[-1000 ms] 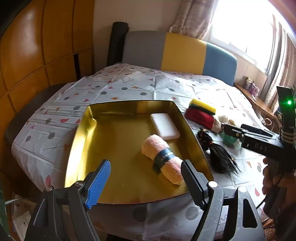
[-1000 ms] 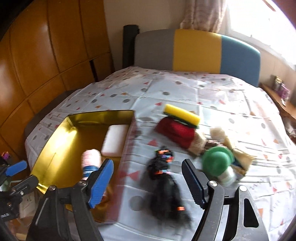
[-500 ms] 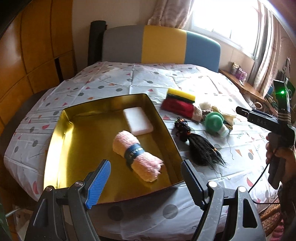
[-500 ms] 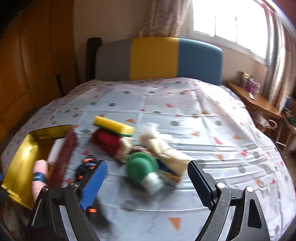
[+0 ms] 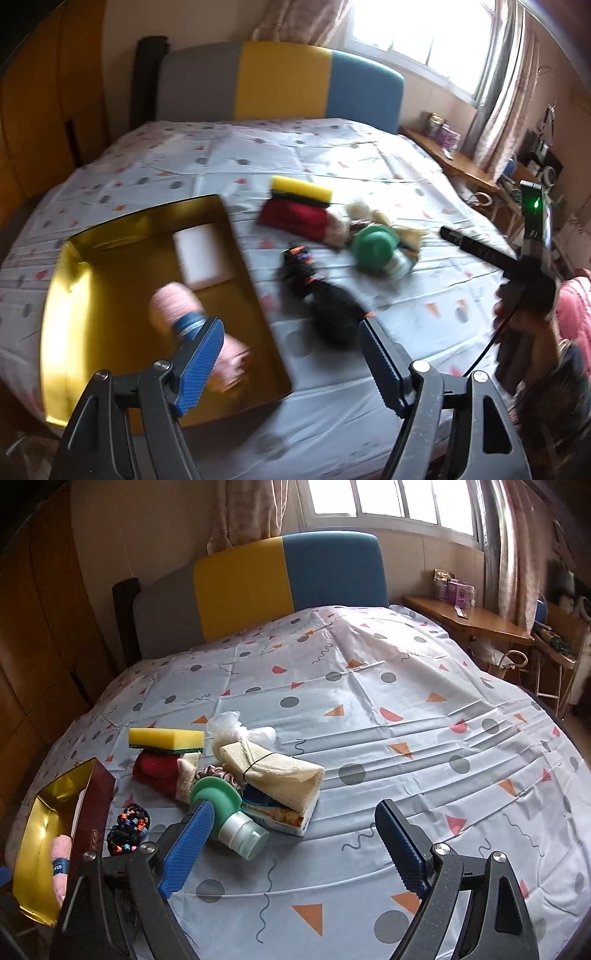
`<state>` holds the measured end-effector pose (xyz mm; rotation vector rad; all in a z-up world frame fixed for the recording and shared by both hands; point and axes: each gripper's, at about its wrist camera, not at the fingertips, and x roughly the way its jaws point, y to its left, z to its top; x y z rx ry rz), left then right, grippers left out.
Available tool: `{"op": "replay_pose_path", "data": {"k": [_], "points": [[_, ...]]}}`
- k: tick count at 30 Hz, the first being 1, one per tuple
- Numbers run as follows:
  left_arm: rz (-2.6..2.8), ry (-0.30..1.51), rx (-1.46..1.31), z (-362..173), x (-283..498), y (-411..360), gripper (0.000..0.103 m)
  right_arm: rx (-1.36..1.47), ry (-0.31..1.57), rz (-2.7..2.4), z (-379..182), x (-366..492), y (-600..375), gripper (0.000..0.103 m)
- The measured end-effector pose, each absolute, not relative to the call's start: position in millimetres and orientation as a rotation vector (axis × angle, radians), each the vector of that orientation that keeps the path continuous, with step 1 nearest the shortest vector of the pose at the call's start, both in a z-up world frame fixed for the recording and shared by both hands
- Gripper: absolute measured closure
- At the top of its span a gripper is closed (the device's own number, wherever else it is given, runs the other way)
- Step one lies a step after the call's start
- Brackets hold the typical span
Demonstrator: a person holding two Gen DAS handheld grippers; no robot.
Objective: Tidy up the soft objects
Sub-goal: 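Grasp the black beaded hair extension with the left tool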
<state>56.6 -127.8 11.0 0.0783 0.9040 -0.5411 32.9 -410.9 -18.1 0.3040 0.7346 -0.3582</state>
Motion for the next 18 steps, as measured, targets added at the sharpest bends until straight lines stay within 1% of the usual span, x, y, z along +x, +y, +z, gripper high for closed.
{"op": "replay_pose_path", "data": {"k": [2,3,4,5,11,18], "points": [[-0.58,0.918,0.062,13.0,67.8,-146.5,0.028,0.304,0.729,-0.354,-16.7,32.9,-409.9,0.013],[-0.59,0.933,0.058,11.9,73.4,-154.1,0.03,0.305,0.725,-0.352,-15.9,32.7,-409.8,0.013],[-0.595,0.95,0.055,9.8,79.6,-162.4,0.037,0.308,0.72,-0.351,-15.1,32.3,-410.1,0.012],[-0.596,0.963,0.058,6.9,86.0,-171.8,0.041,0.315,0.716,-0.35,-14.2,31.4,-411.0,0.012],[-0.538,1.078,0.123,-32.9,125.5,-222.2,0.041,0.355,0.699,-0.346,-11.4,28.6,-417.1,0.011],[-0.434,1.178,0.199,-78.9,151.7,-241.9,0.041,0.398,0.688,-0.326,-9.5,27.9,-421.7,0.01]]}}
